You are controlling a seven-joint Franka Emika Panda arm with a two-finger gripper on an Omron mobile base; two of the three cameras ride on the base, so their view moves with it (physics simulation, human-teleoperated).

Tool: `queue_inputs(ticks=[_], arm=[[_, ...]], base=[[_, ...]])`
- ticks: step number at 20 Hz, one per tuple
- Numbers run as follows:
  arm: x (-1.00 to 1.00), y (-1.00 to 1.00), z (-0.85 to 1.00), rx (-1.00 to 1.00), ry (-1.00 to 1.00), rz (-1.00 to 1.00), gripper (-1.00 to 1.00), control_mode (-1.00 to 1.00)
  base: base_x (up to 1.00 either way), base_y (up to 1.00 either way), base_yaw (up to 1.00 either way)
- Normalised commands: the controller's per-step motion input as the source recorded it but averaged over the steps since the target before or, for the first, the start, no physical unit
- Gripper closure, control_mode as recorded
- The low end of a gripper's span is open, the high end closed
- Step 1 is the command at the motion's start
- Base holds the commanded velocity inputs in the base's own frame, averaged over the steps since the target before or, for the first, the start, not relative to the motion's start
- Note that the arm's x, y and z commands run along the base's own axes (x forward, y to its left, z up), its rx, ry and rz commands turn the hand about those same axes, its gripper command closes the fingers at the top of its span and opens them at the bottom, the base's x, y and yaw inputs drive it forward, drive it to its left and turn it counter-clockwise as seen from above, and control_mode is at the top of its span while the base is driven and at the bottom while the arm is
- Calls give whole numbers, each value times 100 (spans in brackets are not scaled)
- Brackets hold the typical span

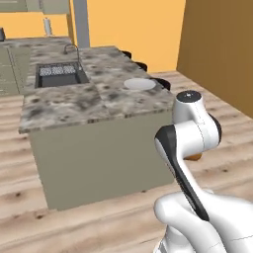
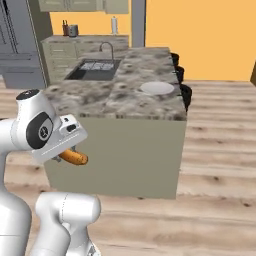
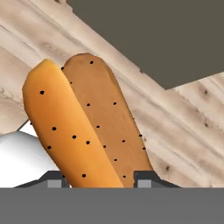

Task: Move the hot dog bun to the plate on the dining table and place the condiment next to that plate. Then navigate to the fridge and take the sausage and place it on the plate as well.

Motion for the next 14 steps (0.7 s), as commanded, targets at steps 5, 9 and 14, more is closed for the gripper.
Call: queue_inputs(ticks=[5,9,14], arm=[[0,0,0,0,0,0,100,100],[0,0,0,0,0,0,100,100],[0,0,0,0,0,0,100,100]], base=[[76,-80,33],[63,-87,31],[54,-97,27]])
